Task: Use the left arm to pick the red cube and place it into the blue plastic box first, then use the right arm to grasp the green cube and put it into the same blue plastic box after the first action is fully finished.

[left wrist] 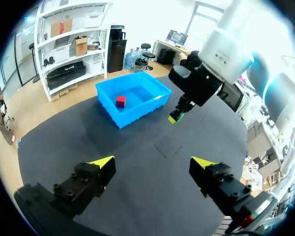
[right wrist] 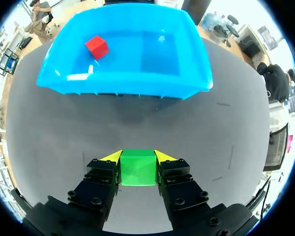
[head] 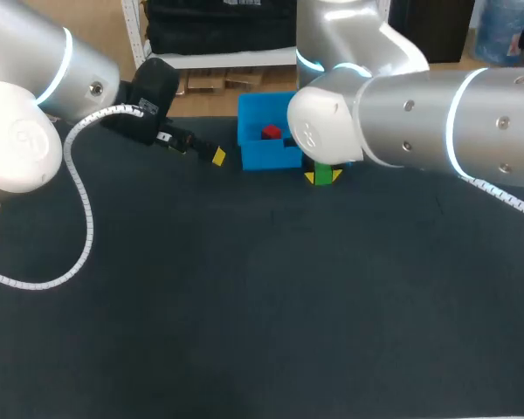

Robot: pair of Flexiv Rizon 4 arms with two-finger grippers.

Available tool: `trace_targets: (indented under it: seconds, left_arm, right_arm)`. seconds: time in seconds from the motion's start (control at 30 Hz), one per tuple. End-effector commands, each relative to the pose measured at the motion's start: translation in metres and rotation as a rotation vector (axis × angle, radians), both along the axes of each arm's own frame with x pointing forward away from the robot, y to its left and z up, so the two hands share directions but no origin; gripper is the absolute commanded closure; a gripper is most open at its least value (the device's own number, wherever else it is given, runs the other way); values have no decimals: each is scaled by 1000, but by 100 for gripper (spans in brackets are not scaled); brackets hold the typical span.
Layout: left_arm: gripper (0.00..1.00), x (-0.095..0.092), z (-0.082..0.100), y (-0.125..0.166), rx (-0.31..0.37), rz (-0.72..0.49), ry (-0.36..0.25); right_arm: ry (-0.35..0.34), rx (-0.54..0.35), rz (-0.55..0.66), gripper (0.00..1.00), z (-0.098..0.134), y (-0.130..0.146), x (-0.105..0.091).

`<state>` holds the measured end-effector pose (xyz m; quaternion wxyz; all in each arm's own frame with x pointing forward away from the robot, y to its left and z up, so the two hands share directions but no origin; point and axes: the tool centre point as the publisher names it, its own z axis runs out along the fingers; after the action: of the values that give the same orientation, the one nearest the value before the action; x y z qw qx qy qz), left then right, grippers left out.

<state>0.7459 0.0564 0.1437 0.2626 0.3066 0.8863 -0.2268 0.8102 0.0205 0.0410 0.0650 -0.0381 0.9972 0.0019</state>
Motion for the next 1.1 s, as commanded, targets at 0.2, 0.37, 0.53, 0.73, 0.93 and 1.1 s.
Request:
trace_targets:
  seconds: [0.2, 0.37, 0.53, 0.73, 0.93, 1.1]
  left_arm:
    - [0, 0, -1, 1, -5, -3, -3]
    - [0, 0, -1, 1, -5, -3, -3]
    - [0, 0, -1, 1, -5, -3, -3]
    - [0, 0, -1, 1, -5, -3, -3]
    - [0, 0, -1, 1, -5, -3, -3]
    - [0, 0, -1, 1, -5, -3, -3]
  right_arm:
    - [-24, 26, 7, 100, 25, -8, -3]
    - [-40, 41, 20, 100, 40, -10, -3]
    - [-59, 53, 26, 100, 54, -13, -2]
    - [-77, 73, 40, 100, 70, -14, -2]
    - [-100, 95, 53, 100, 84, -16, 2]
    - [-121, 107, 62, 100, 94, -17, 6]
